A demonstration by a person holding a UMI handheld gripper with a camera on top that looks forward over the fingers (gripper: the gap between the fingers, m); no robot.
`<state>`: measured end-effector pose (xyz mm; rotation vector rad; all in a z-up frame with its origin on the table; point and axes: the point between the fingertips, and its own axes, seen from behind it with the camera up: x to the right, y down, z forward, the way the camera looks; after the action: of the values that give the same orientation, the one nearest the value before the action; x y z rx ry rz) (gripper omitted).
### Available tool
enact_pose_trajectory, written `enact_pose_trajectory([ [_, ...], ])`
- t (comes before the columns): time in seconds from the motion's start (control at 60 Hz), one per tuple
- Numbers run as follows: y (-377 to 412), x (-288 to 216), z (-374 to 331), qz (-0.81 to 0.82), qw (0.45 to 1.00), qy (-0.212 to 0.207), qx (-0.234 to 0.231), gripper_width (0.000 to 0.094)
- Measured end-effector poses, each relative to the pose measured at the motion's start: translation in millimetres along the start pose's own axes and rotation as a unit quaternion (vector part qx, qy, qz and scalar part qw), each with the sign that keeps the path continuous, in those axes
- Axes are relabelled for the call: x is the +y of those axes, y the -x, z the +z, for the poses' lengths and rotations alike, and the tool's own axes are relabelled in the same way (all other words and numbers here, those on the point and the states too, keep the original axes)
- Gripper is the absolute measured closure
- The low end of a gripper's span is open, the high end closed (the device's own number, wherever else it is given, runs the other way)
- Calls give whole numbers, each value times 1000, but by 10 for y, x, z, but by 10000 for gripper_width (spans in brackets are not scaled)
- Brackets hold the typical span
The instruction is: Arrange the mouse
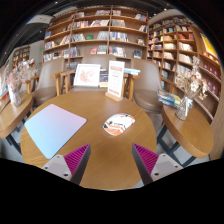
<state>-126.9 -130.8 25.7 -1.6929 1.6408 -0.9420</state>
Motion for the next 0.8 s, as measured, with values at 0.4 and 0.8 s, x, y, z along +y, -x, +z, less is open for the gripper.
enact_pose_trajectory([
  [0.4, -21, -96, 753, 14, 999, 35, -10, 86],
  [0.8, -14, -418, 1316, 30, 998, 50, -21, 79],
])
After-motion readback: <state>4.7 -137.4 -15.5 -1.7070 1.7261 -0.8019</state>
